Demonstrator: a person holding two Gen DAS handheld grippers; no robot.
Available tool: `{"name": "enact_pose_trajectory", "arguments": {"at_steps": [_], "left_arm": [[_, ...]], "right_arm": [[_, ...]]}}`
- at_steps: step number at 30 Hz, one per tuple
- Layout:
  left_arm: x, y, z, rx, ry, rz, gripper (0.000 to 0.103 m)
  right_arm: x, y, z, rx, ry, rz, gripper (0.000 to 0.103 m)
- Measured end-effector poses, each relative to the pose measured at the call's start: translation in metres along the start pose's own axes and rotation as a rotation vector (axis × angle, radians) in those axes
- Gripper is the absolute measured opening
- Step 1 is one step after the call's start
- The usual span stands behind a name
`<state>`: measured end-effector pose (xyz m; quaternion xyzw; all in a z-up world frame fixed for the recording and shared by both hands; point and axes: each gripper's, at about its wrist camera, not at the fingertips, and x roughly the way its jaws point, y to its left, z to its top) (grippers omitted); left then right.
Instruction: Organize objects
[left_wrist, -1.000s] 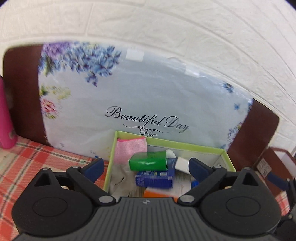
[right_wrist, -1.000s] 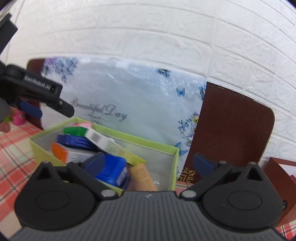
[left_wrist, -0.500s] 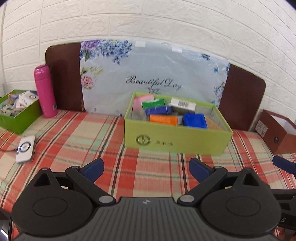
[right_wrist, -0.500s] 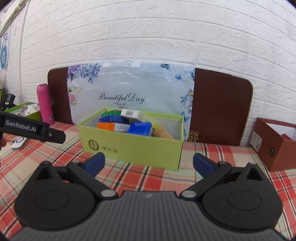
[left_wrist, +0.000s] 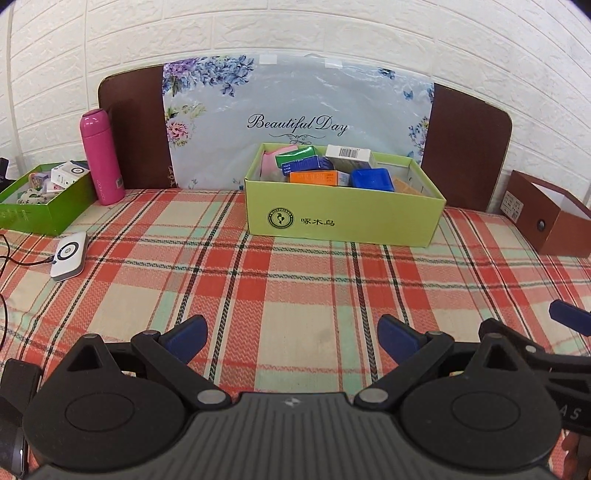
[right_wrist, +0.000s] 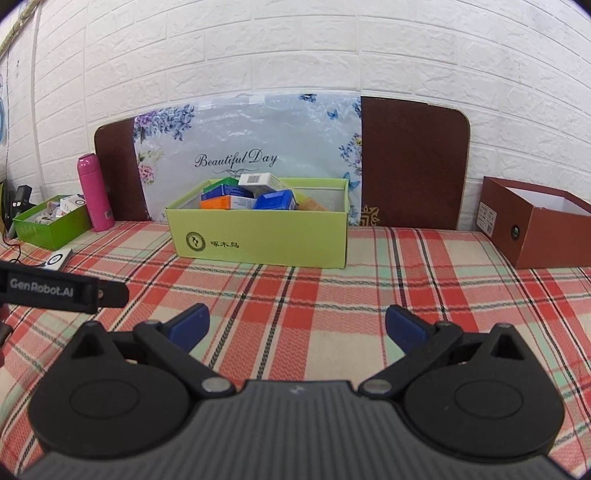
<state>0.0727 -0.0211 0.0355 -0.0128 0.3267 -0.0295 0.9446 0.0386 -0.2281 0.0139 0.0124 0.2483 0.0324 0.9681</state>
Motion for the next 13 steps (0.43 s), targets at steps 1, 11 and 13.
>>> {"name": "enact_pose_trajectory", "arguments": {"at_steps": [1, 11, 13], "left_arm": [[-0.0011, 0.0003, -0.0016, 0.002, -0.001, 0.004, 0.101], [-0.0054, 0.0022, -0.0092, 0.019, 0.011, 0.004, 0.101], [-0.0064, 0.0013, -0.0097, 0.029, 0.006, 0.011, 0.101]], "right_arm": [[-0.0012, -0.0002, -0.0006, 0.005, 0.001, 0.000, 0.103], [-0.0044, 0.0048, -0.0017, 0.010, 0.006, 0.004, 0.103], [-0.0042, 0.0063, -0.0015, 0.005, 0.007, -0.001, 0.103]]}}
